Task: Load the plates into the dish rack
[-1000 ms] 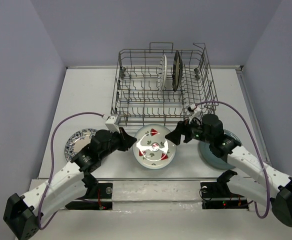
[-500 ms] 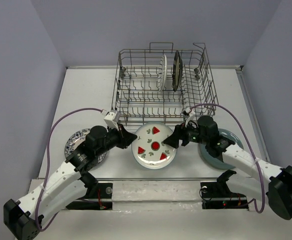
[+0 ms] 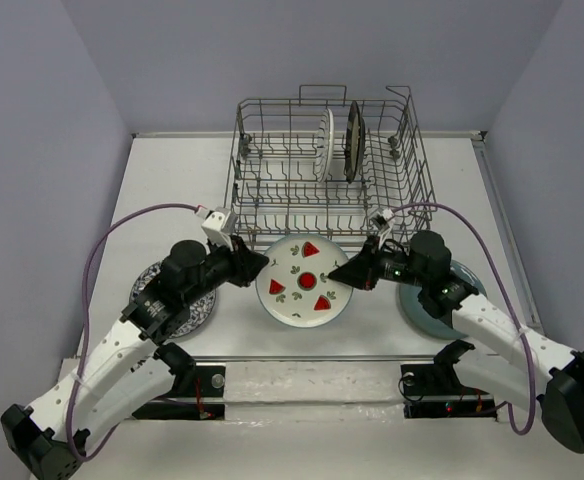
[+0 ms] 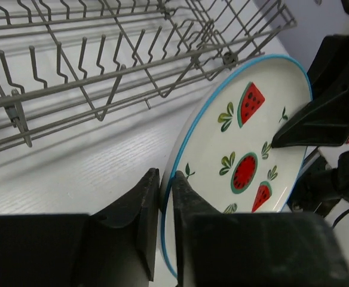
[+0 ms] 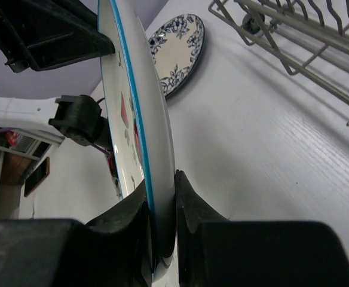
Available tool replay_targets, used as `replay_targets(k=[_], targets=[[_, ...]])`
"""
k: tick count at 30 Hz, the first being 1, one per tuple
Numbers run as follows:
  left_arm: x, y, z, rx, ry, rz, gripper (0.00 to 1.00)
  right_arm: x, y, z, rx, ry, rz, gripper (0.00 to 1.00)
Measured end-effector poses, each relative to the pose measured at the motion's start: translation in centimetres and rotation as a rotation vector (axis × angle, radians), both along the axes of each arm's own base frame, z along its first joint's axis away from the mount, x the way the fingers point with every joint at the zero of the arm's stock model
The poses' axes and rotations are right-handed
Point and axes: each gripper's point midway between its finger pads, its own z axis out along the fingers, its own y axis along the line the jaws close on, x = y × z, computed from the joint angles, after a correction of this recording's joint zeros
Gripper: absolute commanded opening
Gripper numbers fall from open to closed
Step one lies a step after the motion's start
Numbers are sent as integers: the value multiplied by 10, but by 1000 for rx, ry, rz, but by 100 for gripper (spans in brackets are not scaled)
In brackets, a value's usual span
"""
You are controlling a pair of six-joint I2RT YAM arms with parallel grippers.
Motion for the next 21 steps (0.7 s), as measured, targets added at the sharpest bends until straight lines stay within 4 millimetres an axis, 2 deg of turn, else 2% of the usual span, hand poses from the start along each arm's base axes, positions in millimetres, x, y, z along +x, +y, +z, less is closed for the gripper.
replay_targets(k=[1,3,5,7,8,9,13,16,17,20,21], targets=[[2,1,6,7,-12,5,50,1,1,5,8,-7,-1,7],[8,2,30,7,-52,22,68,4,5,19,18,-28,6,7],[17,6,74,-17,-148,58,87,9,9,32,21,-35,7,7],[20,16,116,-49,-251,107,94,24,17,55,25,-58,-17,7],[21,19,123,-51,-273,120,97,33,19,67,23,-67,-39,7],[21,30,139,-59,-321,167,99,43,22,78,24,-82,-64,7],[20,69,153,-37,-392,324,99,90,30,122,19,-127,-203,7],[18,90,153,-26,-422,408,99,133,32,143,6,-134,-347,7],[19,95,147,-15,-423,432,99,144,31,146,-2,-131,-389,7],[23,99,122,34,-398,454,99,193,32,147,-48,-109,-555,7],[24,98,113,51,-386,453,99,221,32,145,-82,-104,-651,7]])
